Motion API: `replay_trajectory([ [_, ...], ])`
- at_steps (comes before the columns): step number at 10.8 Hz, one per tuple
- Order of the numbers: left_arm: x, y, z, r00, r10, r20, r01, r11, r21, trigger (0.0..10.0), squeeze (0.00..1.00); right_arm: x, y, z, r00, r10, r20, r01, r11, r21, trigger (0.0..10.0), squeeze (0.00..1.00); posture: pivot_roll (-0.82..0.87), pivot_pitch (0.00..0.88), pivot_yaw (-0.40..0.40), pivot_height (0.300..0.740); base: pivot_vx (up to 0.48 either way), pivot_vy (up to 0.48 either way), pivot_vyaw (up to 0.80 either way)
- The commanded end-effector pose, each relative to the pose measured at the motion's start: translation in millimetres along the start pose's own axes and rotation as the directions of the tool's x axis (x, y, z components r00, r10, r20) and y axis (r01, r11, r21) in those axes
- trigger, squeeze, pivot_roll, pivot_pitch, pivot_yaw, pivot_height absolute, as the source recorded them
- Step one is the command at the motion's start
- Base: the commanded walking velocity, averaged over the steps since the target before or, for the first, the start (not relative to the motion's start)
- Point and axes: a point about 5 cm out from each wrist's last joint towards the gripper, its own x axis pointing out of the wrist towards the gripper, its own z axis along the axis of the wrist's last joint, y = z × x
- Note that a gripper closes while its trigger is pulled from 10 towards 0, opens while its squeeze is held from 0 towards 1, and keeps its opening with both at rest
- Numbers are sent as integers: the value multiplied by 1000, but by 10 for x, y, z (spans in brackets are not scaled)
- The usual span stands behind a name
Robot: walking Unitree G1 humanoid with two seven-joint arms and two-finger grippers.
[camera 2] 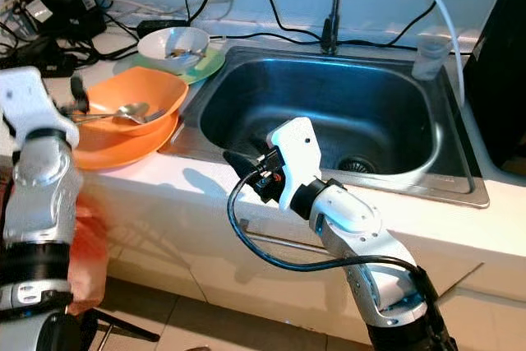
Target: Kitchen organization
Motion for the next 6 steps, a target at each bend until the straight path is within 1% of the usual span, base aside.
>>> replay_trajectory([
  [1,4,24,-4,1000,20,-13,-20,999,-30,10000,0,37,50,38,999,49,8,-50,999,22,10000,0,35,0,52,740,0,0,0],
  [3,10,-54,-45,999,2,-45,-4,998,-60,10000,0,27,107,115,990,135,28,-136,990,35,10000,0,32,0,52,740,0,0,0],
  [6,-21,-175,-137,995,-53,-88,44,994,-101,10000,0,53,157,117,980,199,25,-200,979,38,10000,0,21,0,55,740,0,0,0],
])
